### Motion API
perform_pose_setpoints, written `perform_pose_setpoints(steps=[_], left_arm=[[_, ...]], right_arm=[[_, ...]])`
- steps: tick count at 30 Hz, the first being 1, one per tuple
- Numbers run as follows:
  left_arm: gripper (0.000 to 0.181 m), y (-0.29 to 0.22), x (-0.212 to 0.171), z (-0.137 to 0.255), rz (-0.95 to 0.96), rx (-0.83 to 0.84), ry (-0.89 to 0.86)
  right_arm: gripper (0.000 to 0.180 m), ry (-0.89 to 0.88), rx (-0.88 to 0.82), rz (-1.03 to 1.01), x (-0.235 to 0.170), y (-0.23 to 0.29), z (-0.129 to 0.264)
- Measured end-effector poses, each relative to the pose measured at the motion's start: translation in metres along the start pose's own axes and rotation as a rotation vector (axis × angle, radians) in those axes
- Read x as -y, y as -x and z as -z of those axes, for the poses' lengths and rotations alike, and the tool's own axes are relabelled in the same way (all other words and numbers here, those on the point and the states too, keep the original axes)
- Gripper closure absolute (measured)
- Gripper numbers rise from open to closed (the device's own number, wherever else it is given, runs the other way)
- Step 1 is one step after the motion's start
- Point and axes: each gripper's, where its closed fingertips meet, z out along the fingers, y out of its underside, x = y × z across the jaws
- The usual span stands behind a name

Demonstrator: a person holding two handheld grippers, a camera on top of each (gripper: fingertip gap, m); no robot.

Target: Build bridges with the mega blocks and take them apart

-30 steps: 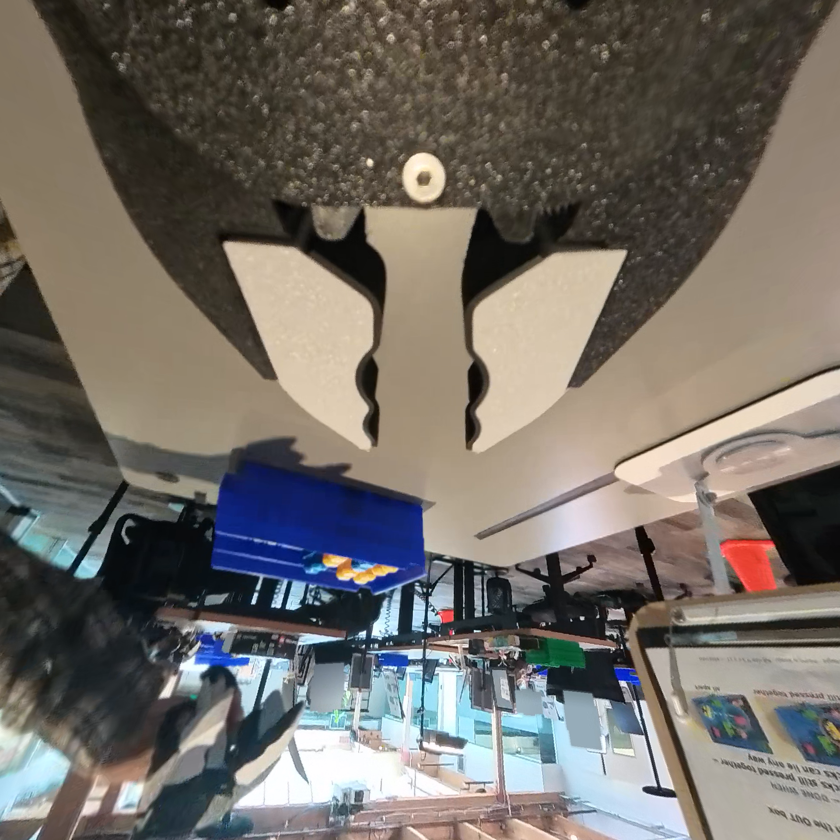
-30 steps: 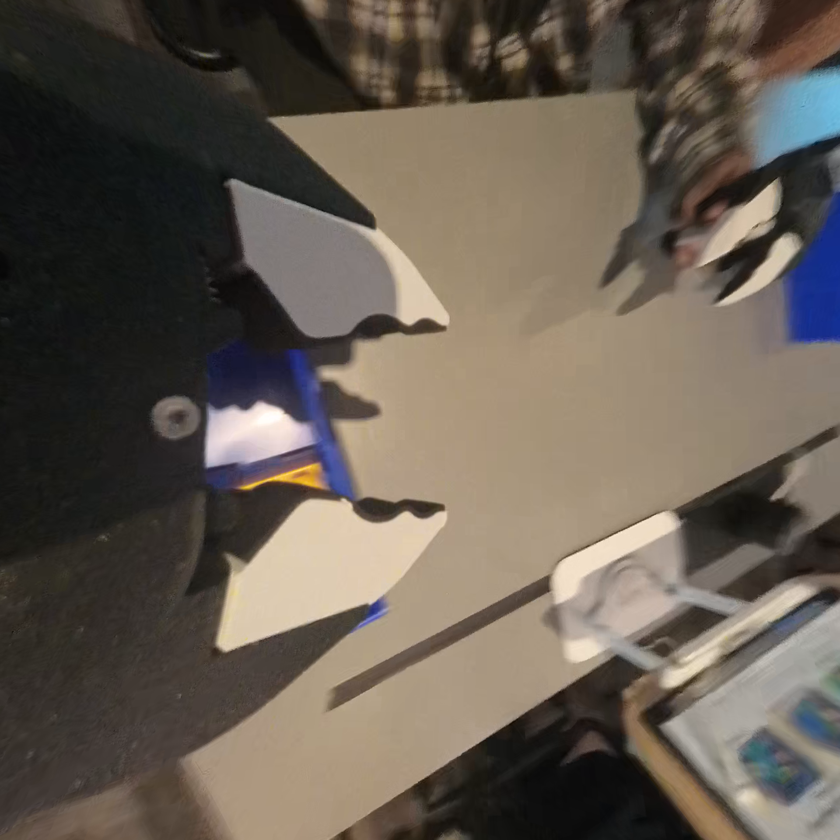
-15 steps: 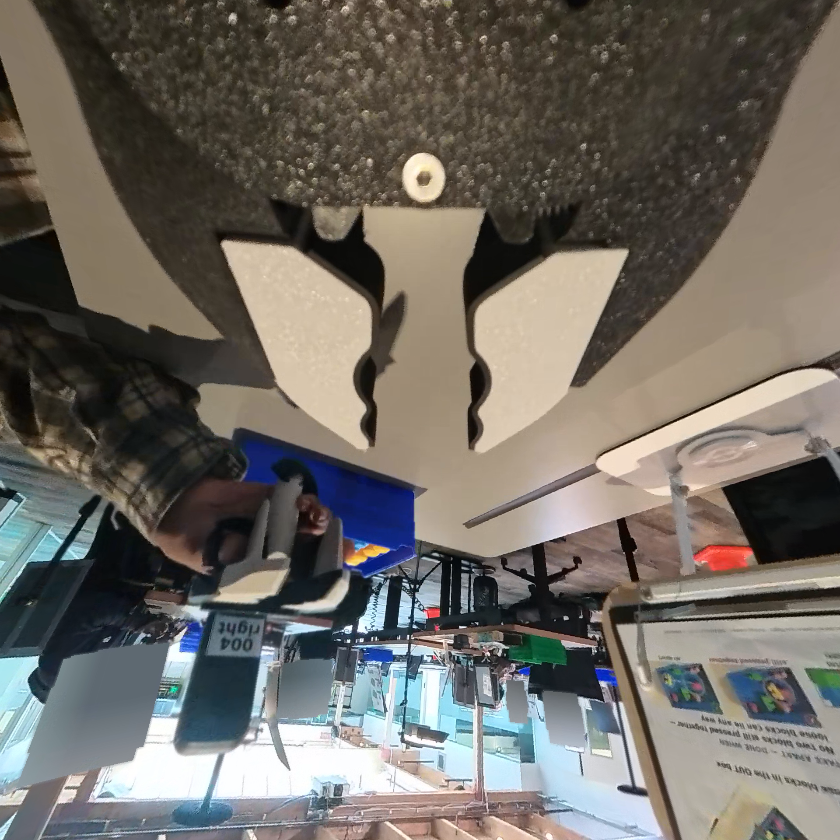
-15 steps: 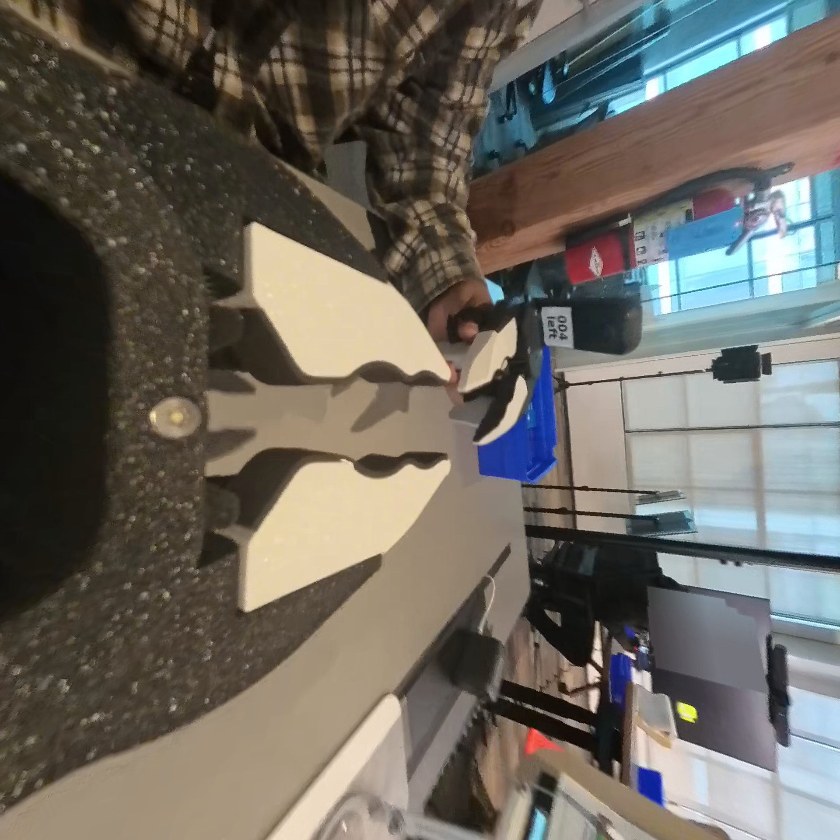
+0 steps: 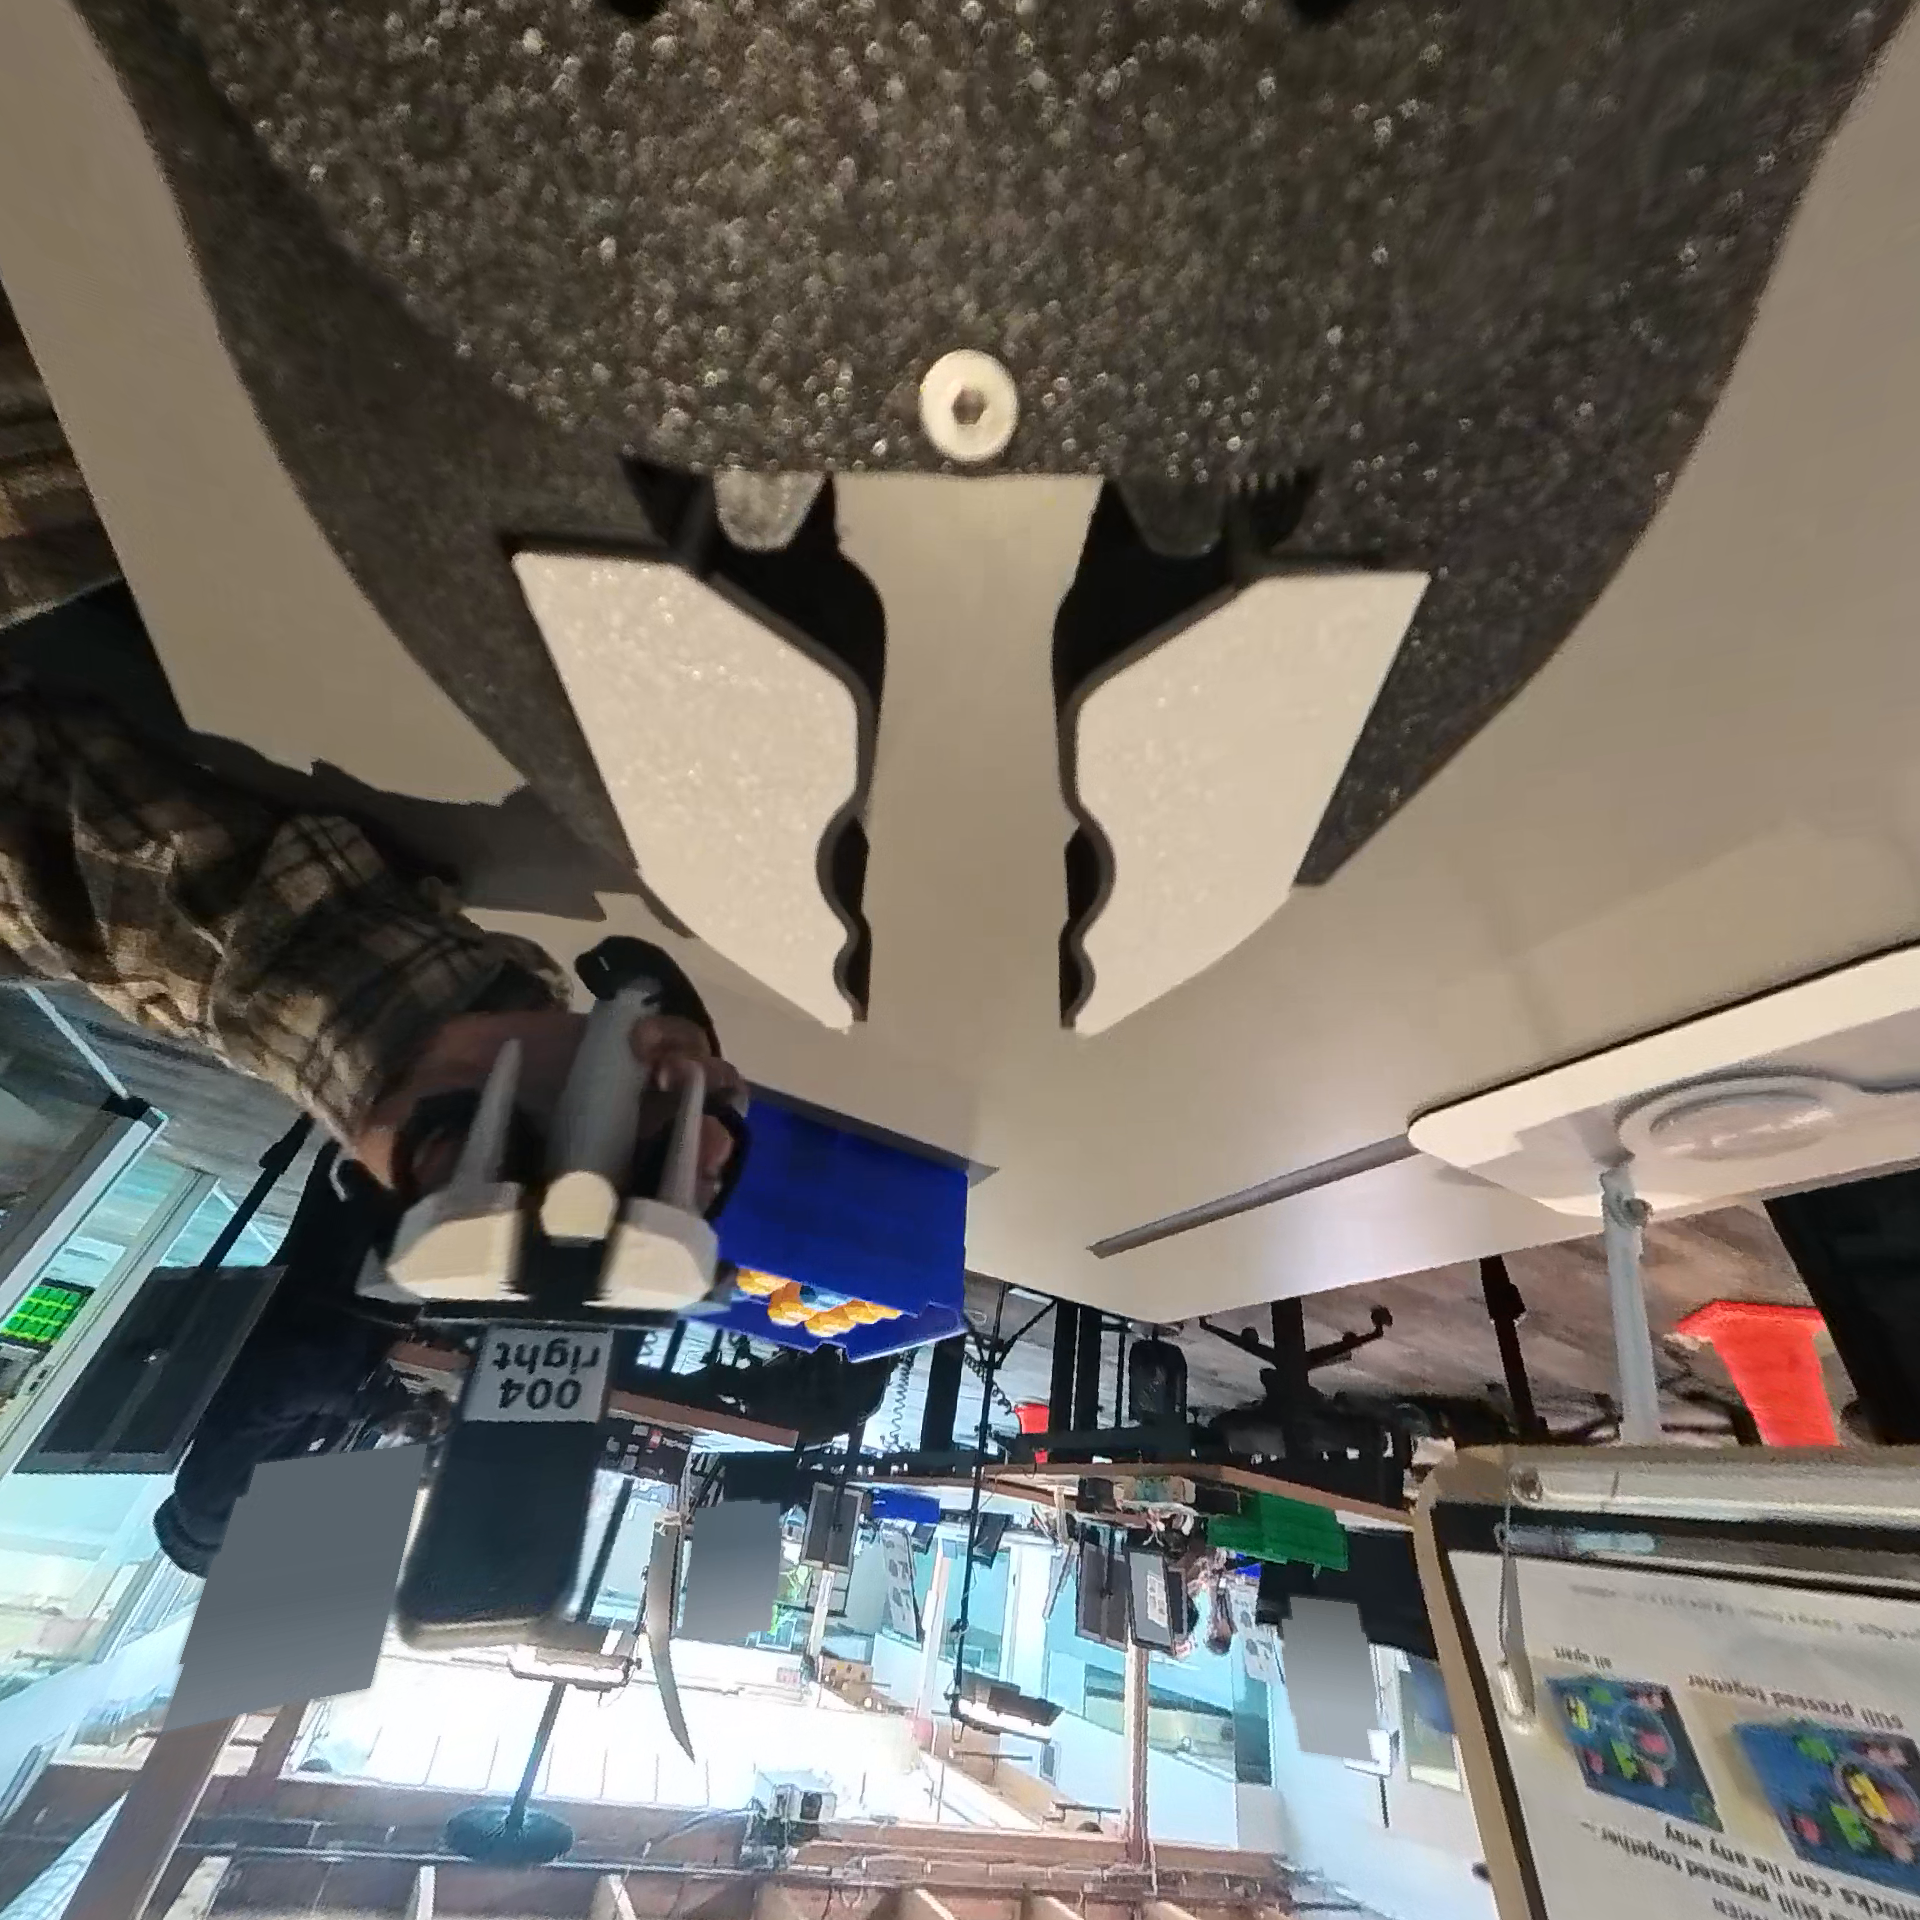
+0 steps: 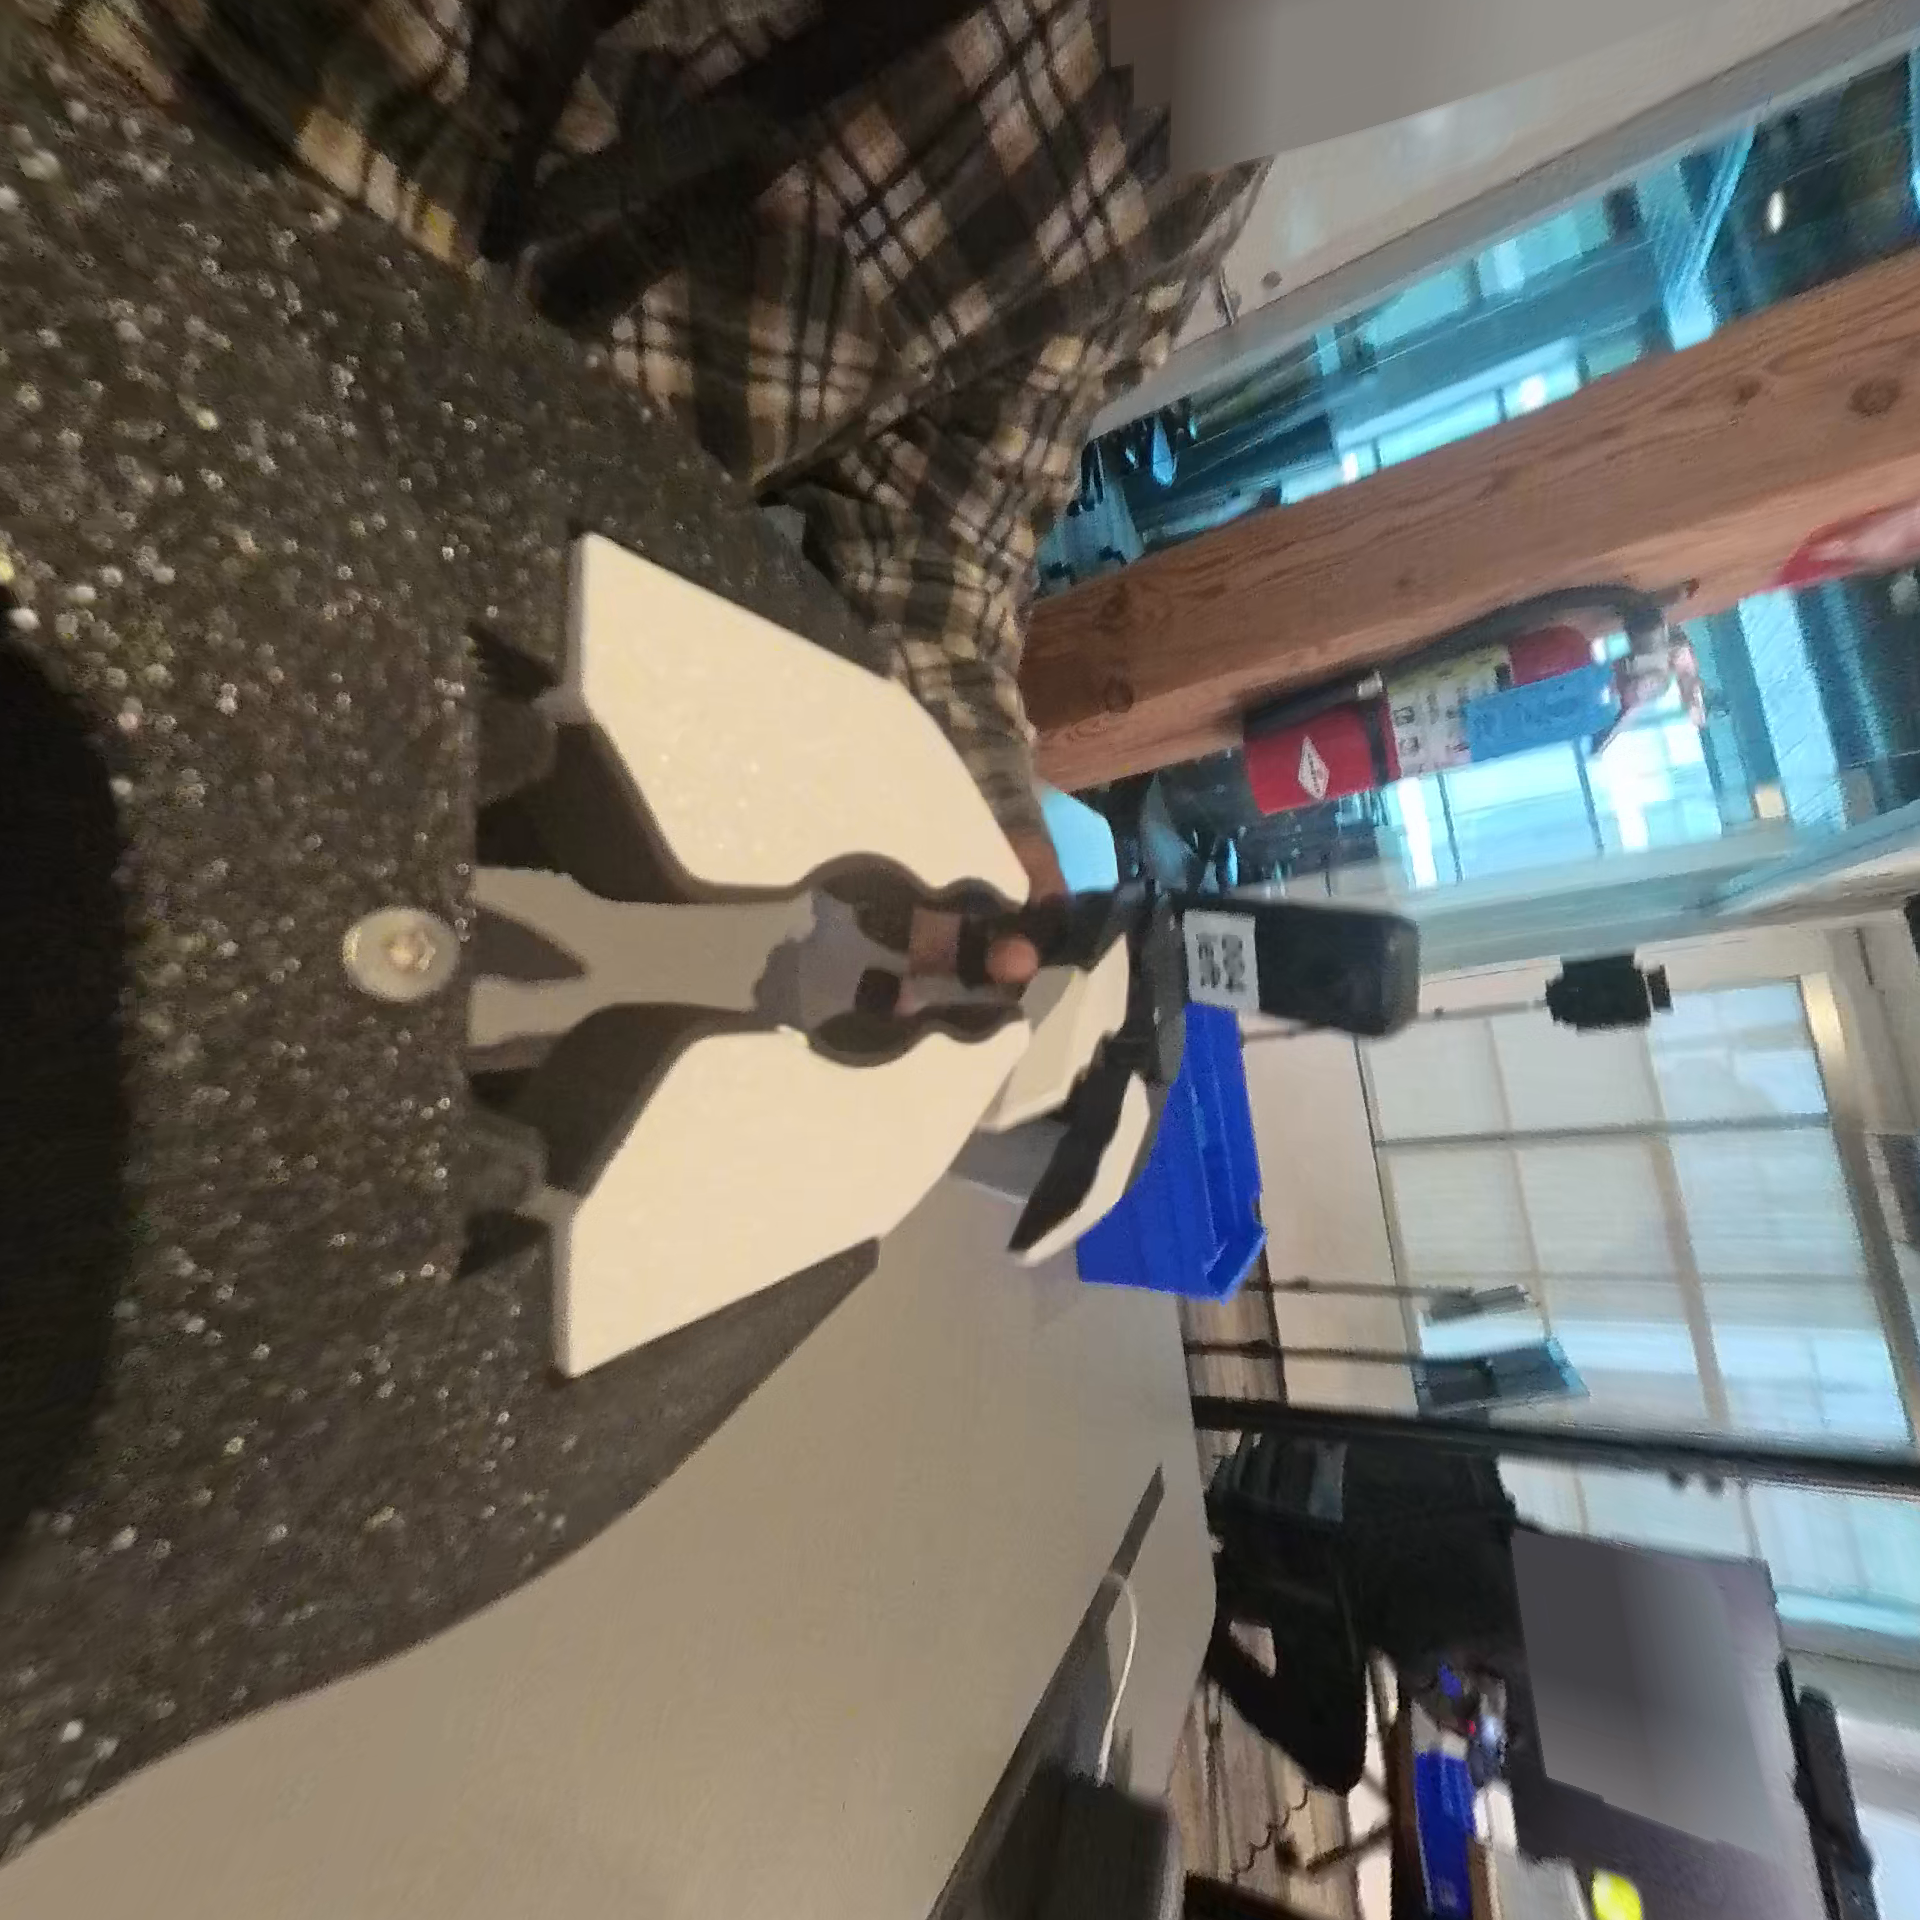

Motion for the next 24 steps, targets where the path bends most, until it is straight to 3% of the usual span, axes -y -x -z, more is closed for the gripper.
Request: perform_pose_setpoints(steps=[5,12,16,21,24], left_arm=[[0.146,-0.021,-0.007,-0.01,0.015,-0.093,0.027],[0.144,-0.029,-0.007,-0.008,-0.024,-0.133,0.038],[0.144,-0.024,-0.004,-0.005,-0.022,-0.11,0.024],[0.144,-0.022,-0.003,-0.003,-0.033,-0.089,0.027],[0.145,-0.018,-0.002,0.001,-0.033,-0.068,0.03]], right_arm=[[0.154,0.091,-0.056,0.003,-0.023,-0.013,-0.014],[0.146,0.21,-0.143,-0.065,-0.045,-0.033,-0.001],[0.168,0.132,-0.099,-0.058,-0.033,-0.031,0.003],[0.168,0.195,-0.187,0.016,-0.039,-0.038,0.007],[0.18,0.211,-0.205,0.054,-0.039,-0.039,0.007]])
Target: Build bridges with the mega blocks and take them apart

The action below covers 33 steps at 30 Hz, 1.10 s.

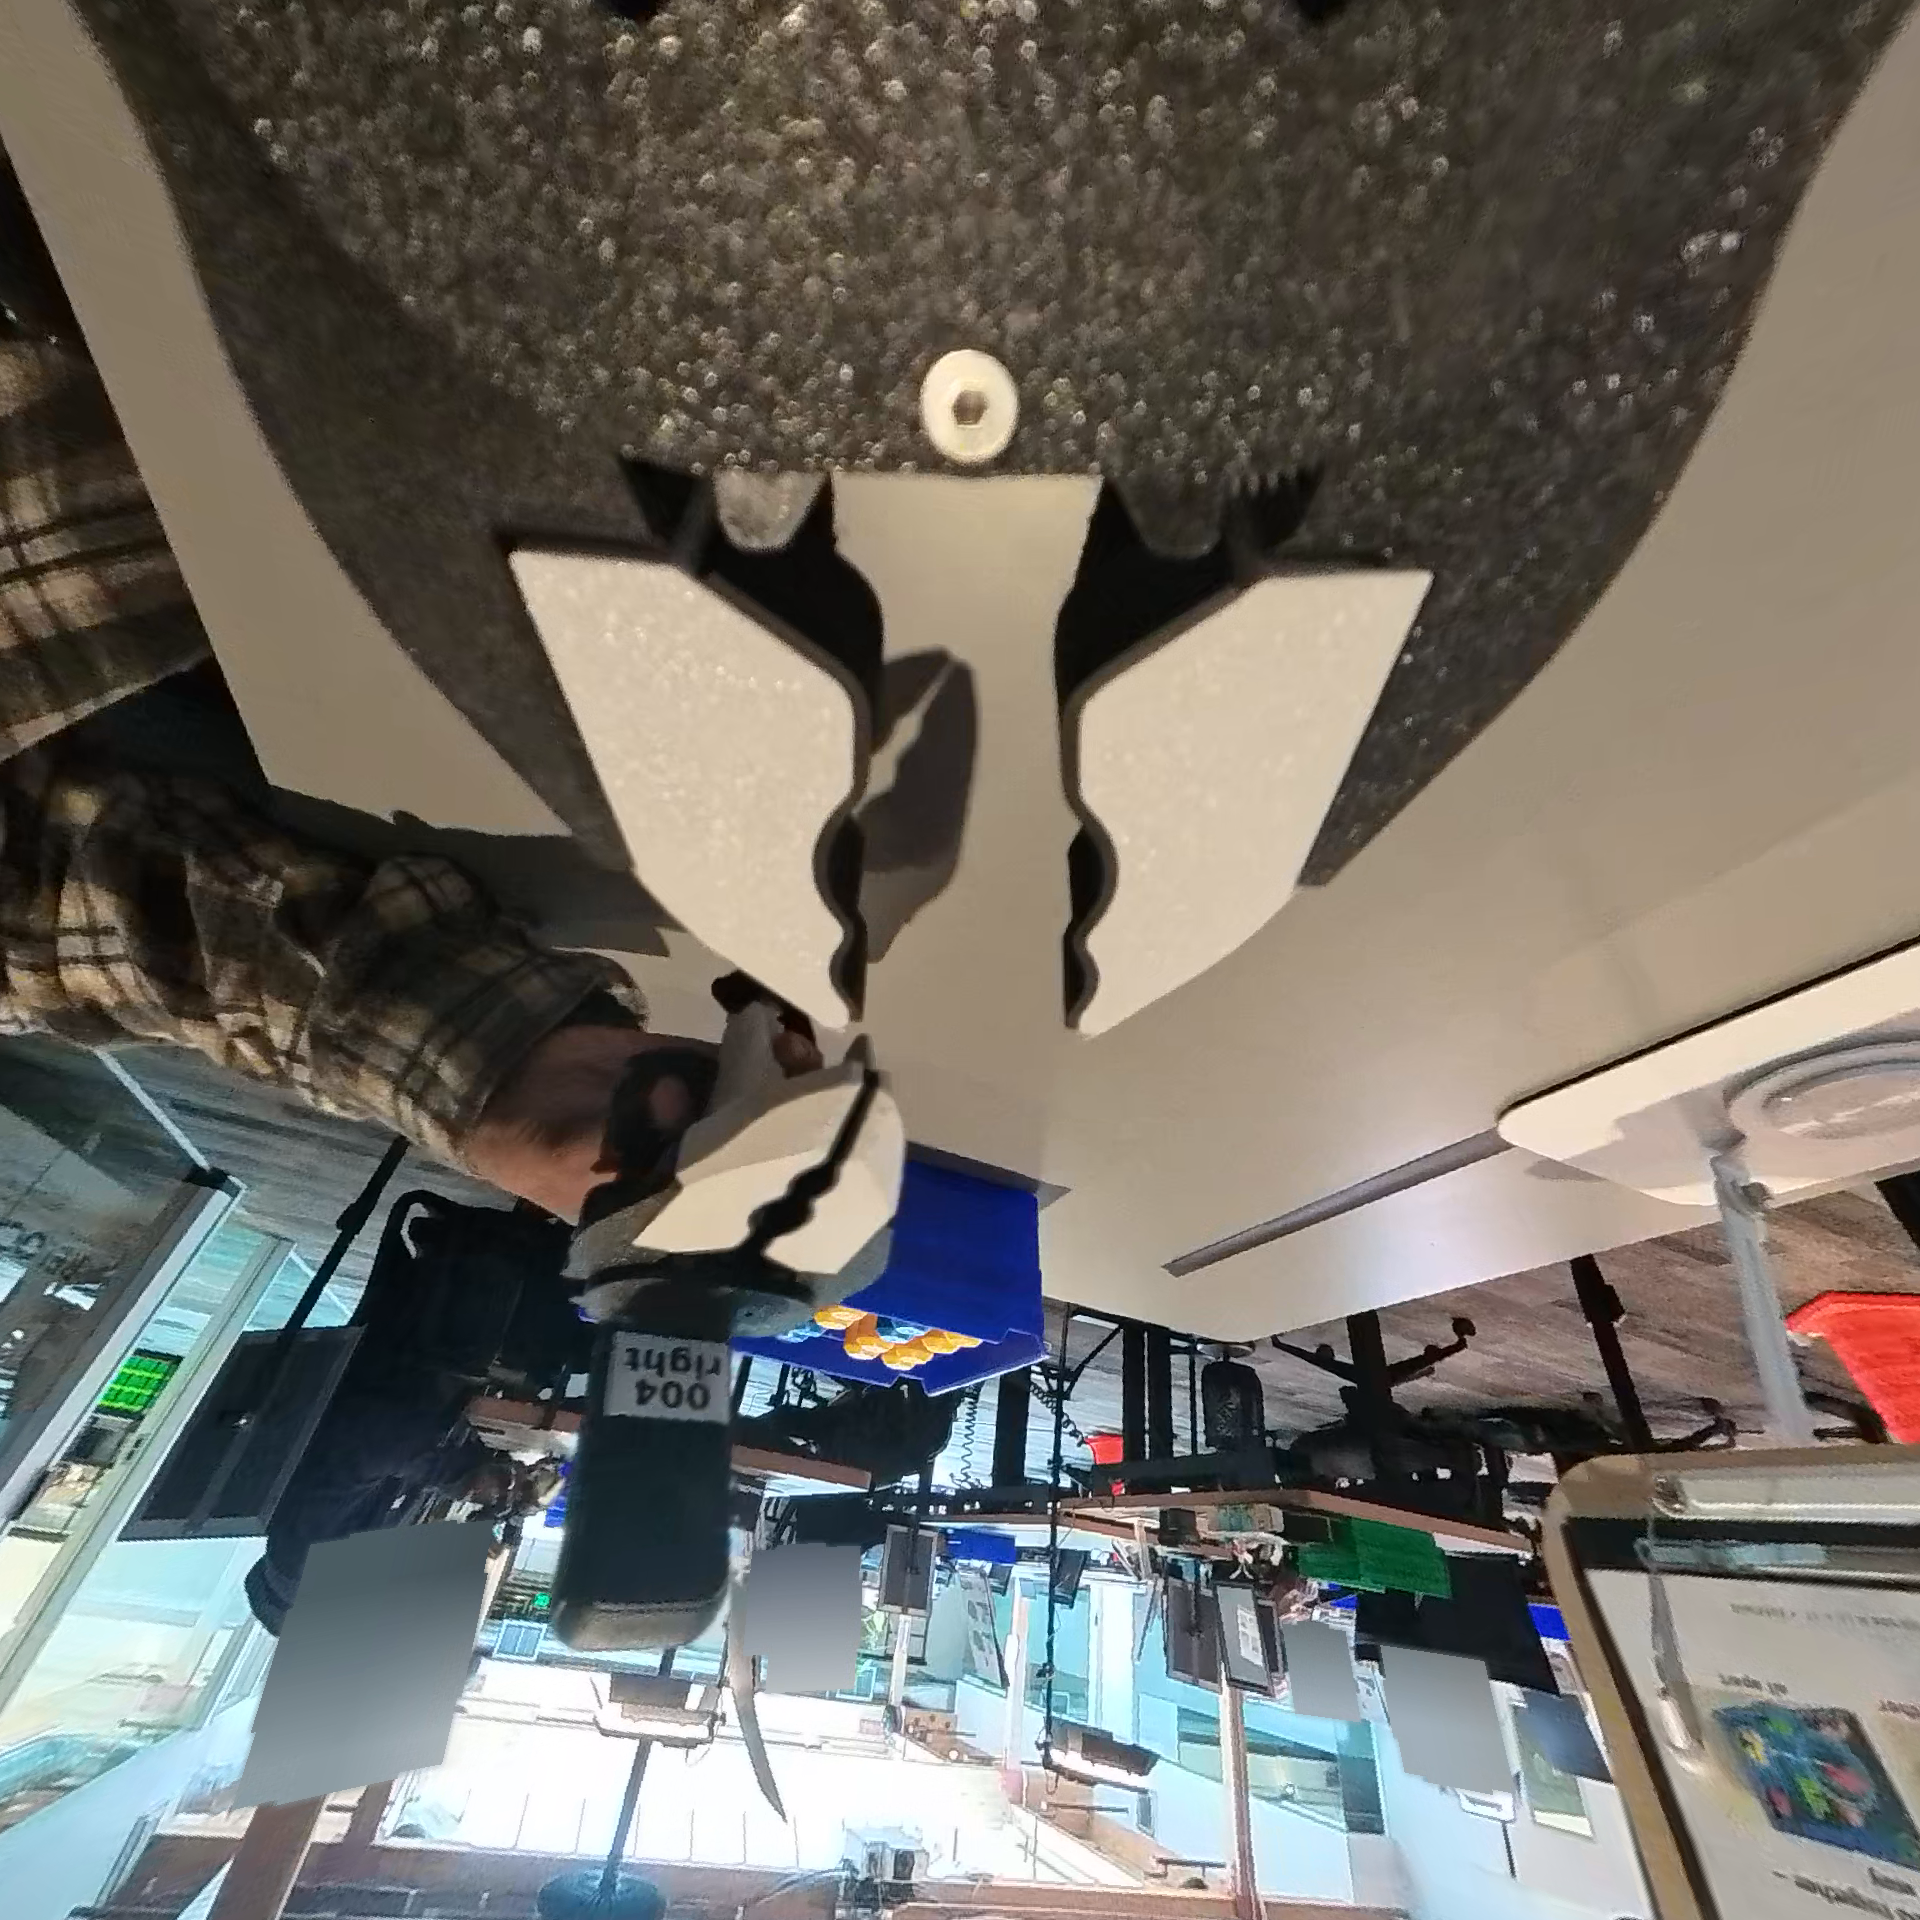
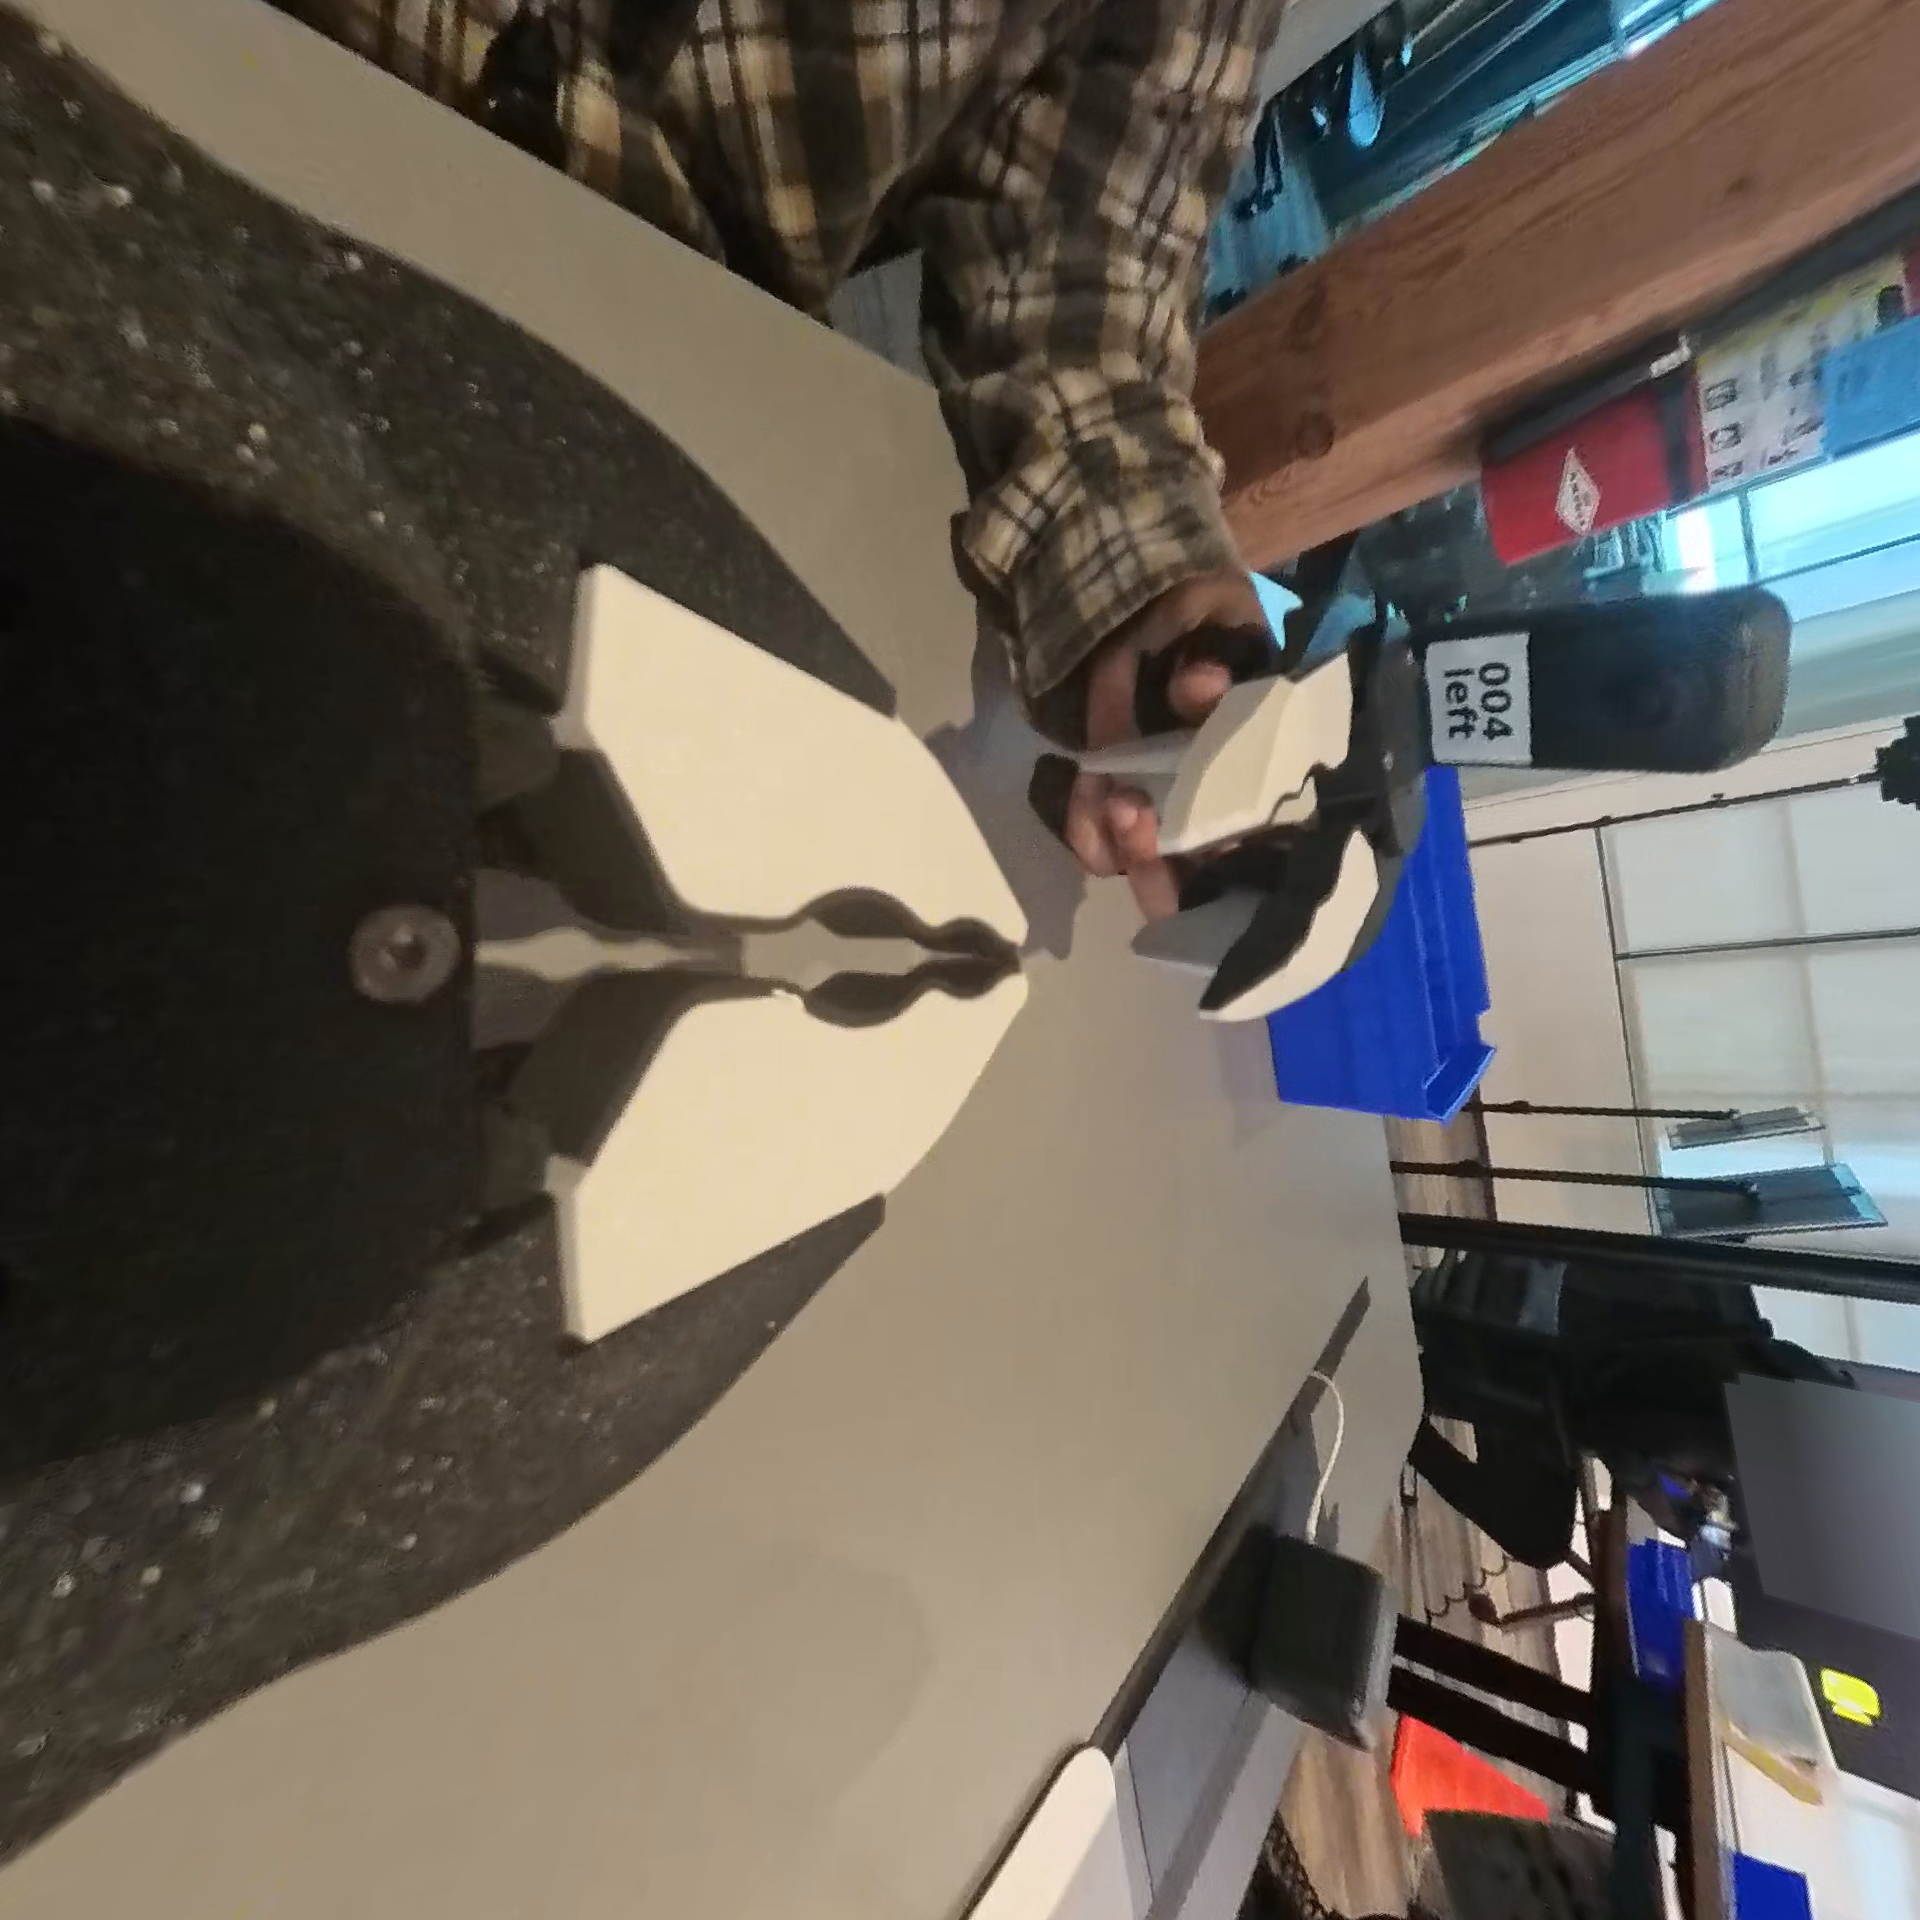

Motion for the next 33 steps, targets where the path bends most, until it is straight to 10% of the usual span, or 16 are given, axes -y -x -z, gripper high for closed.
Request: perform_pose_setpoints(steps=[6,13,21,33], left_arm=[[0.145,0.007,0.013,0.034,-0.014,0.075,0.003],[0.144,0.037,0.035,0.165,-0.087,0.455,0.136],[0.145,0.075,0.055,0.342,0.039,0.822,0.201],[0.144,0.082,0.032,0.384,0.113,0.898,0.248]], right_arm=[[0.179,-0.024,0.084,0.03,0.009,0.018,0.003],[0.126,-0.053,0.117,0.018,0.022,0.047,-0.006],[0.18,0.046,0.014,0.038,0.007,0.034,-0.011],[0.18,-0.068,-0.054,0.082,0.025,0.023,-0.004]])
